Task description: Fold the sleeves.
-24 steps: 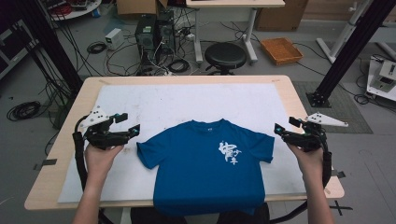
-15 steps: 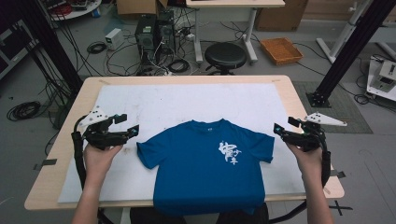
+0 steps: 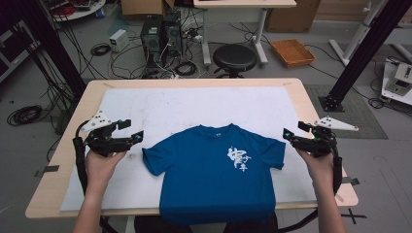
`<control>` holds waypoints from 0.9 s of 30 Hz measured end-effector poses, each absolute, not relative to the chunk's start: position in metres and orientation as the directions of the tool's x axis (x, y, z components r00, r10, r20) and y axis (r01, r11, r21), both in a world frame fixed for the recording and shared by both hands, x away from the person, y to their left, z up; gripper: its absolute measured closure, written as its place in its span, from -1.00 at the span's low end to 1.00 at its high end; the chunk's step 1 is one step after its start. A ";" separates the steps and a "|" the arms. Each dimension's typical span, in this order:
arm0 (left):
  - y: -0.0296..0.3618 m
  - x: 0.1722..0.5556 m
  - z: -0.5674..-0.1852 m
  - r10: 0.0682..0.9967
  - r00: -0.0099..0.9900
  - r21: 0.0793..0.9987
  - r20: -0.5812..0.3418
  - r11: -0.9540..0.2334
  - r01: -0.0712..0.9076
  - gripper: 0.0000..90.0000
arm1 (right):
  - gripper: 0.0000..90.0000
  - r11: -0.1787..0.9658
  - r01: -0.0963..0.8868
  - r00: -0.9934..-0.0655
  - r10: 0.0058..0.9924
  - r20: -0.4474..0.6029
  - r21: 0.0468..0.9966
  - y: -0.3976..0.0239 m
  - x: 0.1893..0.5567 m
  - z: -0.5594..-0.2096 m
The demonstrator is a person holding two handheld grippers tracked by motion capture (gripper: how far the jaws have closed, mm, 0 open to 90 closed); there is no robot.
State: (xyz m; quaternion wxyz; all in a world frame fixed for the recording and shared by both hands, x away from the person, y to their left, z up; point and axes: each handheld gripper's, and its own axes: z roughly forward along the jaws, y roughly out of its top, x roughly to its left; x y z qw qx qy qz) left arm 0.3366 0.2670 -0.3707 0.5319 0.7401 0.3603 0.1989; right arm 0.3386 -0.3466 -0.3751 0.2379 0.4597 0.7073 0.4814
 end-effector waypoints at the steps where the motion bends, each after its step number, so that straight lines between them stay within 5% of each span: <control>1: 0.268 0.337 -0.371 0.746 0.660 0.931 -0.089 -0.173 0.322 -0.38 | -0.40 0.113 0.422 -0.464 0.879 0.107 0.900 -0.347 0.338 -0.375; 27: 0.264 0.337 -0.372 0.734 0.672 0.924 -0.096 -0.186 0.335 -0.38 | -0.40 0.114 0.428 -0.457 0.883 0.106 0.897 -0.349 0.339 -0.375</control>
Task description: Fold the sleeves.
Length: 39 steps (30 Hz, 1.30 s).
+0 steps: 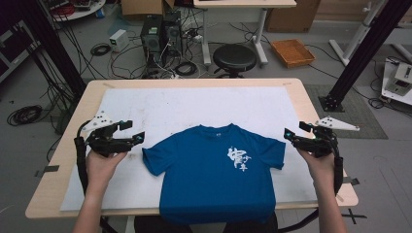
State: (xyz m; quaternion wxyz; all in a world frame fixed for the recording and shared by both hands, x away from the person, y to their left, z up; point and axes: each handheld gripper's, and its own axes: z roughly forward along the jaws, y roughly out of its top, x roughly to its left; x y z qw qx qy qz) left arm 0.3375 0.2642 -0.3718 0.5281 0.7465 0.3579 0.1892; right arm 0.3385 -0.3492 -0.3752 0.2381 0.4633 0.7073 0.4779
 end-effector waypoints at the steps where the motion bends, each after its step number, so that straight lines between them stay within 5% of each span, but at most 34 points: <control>1: 0.264 0.338 -0.372 0.733 0.673 0.923 -0.099 -0.185 0.337 -0.38 | -0.40 0.114 0.428 -0.458 0.883 0.106 0.897 -0.349 0.339 -0.375; 39: 0.260 0.341 -0.373 0.720 0.684 0.917 -0.113 -0.190 0.352 -0.38 | -0.40 0.117 0.430 -0.456 0.884 0.103 0.895 -0.352 0.336 -0.375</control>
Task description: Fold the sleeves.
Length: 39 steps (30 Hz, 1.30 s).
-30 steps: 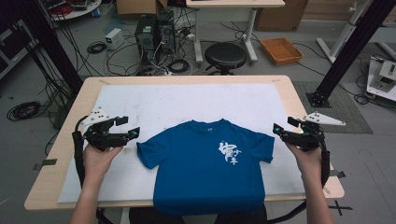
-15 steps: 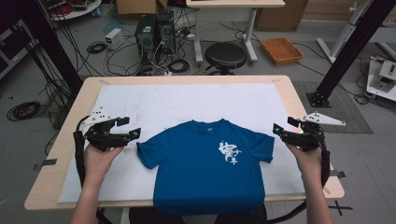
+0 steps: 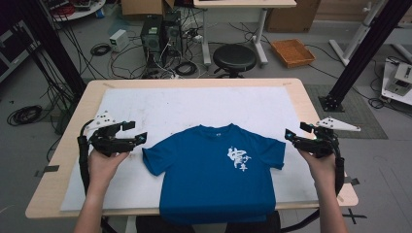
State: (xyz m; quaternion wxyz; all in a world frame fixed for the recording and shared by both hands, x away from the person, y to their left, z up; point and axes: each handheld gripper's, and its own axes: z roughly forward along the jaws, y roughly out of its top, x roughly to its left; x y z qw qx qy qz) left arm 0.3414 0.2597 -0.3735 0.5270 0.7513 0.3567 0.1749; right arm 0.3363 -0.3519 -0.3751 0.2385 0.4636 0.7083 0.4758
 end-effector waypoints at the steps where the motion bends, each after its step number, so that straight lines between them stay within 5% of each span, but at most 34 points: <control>1: 0.259 0.342 -0.373 0.720 0.684 0.918 -0.117 -0.183 0.351 -0.38 | -0.40 0.116 0.428 -0.455 0.885 0.102 0.896 -0.352 0.336 -0.375; 39: 0.252 0.345 -0.373 0.710 0.694 0.913 -0.116 -0.199 0.357 -0.38 | -0.40 0.122 0.428 -0.452 0.887 0.095 0.895 -0.354 0.331 -0.374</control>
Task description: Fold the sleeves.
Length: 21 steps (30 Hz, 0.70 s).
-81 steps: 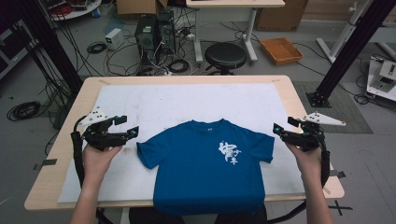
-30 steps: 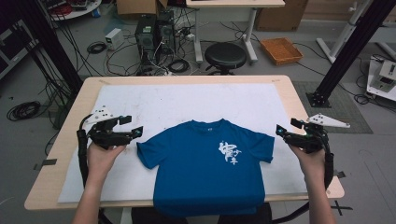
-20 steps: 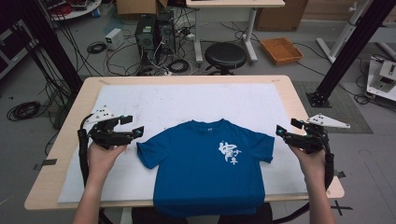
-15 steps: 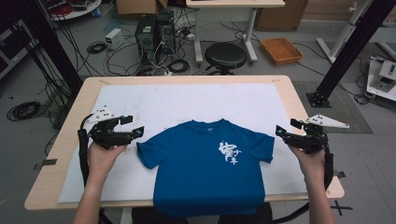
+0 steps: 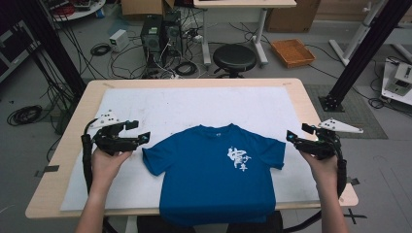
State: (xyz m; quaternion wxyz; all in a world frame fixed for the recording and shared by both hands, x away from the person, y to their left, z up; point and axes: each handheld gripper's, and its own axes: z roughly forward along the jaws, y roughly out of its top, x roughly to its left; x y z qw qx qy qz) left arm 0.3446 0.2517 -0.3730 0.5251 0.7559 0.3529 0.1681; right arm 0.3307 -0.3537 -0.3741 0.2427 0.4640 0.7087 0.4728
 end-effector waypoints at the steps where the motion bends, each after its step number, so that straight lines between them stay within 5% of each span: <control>1: 0.252 0.345 -0.373 0.710 0.694 0.913 -0.116 -0.199 0.357 -0.38 | -0.40 0.124 0.428 -0.452 0.887 0.093 0.895 -0.354 0.331 -0.374; 21: 0.255 0.339 -0.374 0.709 0.697 0.908 -0.106 -0.217 0.359 -0.38 | -0.40 0.111 0.425 -0.455 0.884 0.106 0.898 -0.350 0.338 -0.371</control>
